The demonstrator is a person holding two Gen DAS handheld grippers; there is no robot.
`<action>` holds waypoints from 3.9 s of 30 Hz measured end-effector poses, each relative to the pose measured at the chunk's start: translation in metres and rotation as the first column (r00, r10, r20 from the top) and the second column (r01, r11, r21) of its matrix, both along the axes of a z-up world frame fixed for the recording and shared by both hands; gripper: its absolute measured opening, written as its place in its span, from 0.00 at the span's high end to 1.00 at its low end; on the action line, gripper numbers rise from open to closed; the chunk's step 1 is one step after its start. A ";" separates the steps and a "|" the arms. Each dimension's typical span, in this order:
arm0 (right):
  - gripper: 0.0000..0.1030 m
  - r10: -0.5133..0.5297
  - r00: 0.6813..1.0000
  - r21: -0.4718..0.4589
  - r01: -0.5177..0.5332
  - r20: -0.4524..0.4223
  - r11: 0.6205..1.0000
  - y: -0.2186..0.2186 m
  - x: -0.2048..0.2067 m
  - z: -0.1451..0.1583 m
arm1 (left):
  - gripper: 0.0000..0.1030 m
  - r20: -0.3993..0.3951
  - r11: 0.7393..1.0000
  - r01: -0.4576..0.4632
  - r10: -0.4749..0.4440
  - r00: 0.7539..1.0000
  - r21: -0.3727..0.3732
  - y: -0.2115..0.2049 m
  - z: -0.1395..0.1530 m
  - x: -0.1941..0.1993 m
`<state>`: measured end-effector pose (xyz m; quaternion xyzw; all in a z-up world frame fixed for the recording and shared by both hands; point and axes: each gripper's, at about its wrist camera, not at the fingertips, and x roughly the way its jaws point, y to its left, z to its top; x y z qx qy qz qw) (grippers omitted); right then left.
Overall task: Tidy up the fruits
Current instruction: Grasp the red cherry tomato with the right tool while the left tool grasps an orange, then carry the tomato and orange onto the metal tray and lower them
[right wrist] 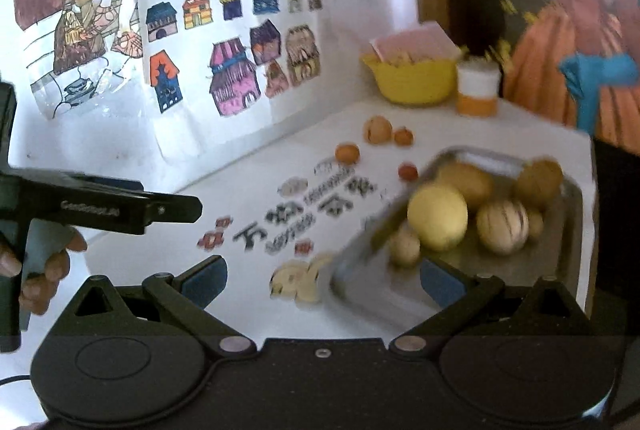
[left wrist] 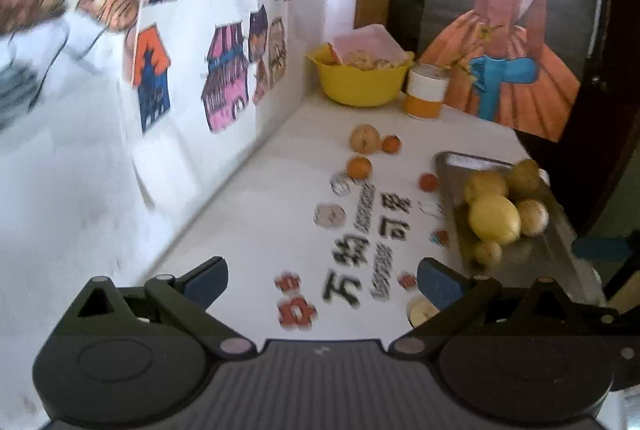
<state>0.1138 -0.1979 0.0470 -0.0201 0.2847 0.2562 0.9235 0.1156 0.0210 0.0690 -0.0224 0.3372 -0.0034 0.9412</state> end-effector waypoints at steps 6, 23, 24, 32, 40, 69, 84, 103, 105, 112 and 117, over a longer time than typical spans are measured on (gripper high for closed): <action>0.01 0.060 0.992 -0.108 -0.048 0.112 0.993 0.001 0.048 0.022 | 0.00 0.030 0.998 -0.001 0.003 1.000 -0.057 0.000 0.011 0.046; 0.09 0.229 0.974 -0.262 -0.220 0.002 0.940 0.007 0.185 -0.006 | 0.01 0.048 0.990 0.137 -0.135 0.990 -0.029 -0.030 -0.040 0.164; 0.10 0.232 0.973 -0.266 -0.226 -0.011 0.937 0.009 0.191 -0.011 | 0.01 0.057 0.990 0.140 -0.139 0.989 -0.018 -0.031 -0.043 0.168; 0.37 0.265 0.961 -0.326 -0.274 -0.073 0.905 0.026 0.224 -0.041 | 0.05 0.037 0.991 0.115 -0.113 0.993 -0.062 -0.020 -0.071 0.197; 0.49 0.271 0.955 -0.294 -0.295 -0.119 0.909 0.028 0.242 -0.051 | 0.19 0.037 0.986 0.150 -0.147 0.988 -0.080 -0.021 -0.084 0.207; 0.77 0.252 0.967 -0.299 -0.251 -0.036 0.920 0.029 0.214 -0.035 | 0.67 0.026 0.980 0.187 -0.185 0.982 -0.062 -0.036 -0.073 0.186; 0.77 0.158 0.985 -0.277 -0.133 0.070 0.952 -0.011 0.134 0.015 | 0.67 0.099 0.961 0.261 -0.252 0.963 -0.089 -0.066 -0.033 0.114; 0.77 0.047 0.998 -0.236 -0.038 0.035 0.971 -0.078 0.063 -0.020 | 0.67 0.047 0.923 0.361 -0.358 0.933 -0.132 -0.125 -0.053 0.048; 0.77 0.045 0.999 -0.230 -0.038 0.025 0.972 -0.079 0.063 -0.029 | 0.67 0.038 0.925 0.357 -0.355 0.934 -0.128 -0.126 -0.056 0.045; 0.77 0.047 0.999 -0.198 -0.047 -0.003 0.979 -0.076 0.067 -0.048 | 0.67 0.005 0.931 0.349 -0.350 0.937 -0.109 -0.128 -0.066 0.041; 0.77 0.054 0.999 -0.191 -0.054 -0.006 0.980 -0.073 0.070 -0.052 | 0.67 -0.007 0.933 0.346 -0.348 0.937 -0.101 -0.128 -0.071 0.041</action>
